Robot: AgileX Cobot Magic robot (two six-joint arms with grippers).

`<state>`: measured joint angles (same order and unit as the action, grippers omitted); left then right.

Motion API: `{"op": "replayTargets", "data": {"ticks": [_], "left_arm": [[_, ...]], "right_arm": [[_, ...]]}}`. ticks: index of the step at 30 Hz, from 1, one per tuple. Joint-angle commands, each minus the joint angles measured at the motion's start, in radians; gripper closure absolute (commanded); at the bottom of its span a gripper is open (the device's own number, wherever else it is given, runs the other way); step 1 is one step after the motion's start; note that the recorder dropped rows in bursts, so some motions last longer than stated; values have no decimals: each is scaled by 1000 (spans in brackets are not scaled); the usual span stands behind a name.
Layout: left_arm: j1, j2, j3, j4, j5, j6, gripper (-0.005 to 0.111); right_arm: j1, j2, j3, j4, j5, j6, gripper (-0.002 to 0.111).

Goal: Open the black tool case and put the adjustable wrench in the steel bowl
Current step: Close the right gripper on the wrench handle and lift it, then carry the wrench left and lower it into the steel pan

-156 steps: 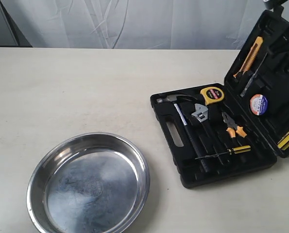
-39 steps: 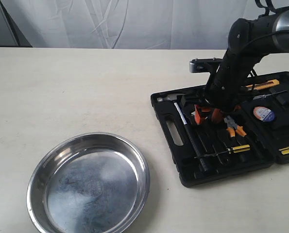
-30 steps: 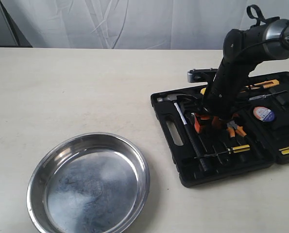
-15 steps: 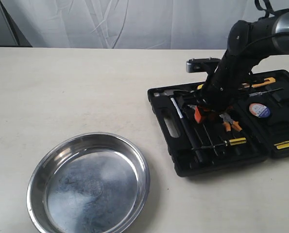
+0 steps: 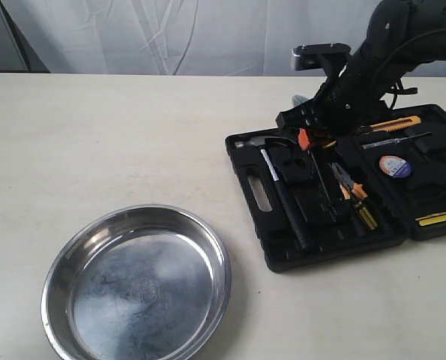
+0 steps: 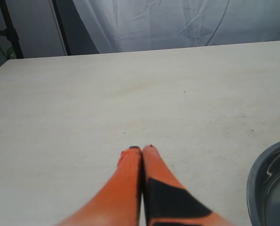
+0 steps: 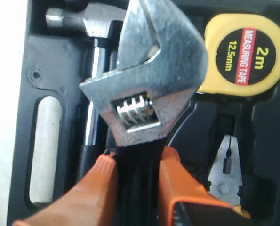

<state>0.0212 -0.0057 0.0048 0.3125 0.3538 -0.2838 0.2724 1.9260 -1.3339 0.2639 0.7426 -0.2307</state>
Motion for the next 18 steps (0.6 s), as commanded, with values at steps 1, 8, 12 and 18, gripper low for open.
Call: {"op": "replayTargets", "data": {"ticks": [1, 8, 12, 18], "left_arm": [[-4, 6, -5, 3, -13, -1, 107], [-4, 6, -5, 3, -13, -1, 107], [-4, 6, -5, 3, -13, -1, 107], [-4, 6, -5, 3, -13, -1, 107]], "right_arm": [[-3, -49, -5, 33, -57, -49, 109], [-3, -130, -5, 223, -75, -204, 109], [-3, -155, -5, 322, 40, -240, 109], [106, -153, -5, 415, 233, -343, 109]]}}
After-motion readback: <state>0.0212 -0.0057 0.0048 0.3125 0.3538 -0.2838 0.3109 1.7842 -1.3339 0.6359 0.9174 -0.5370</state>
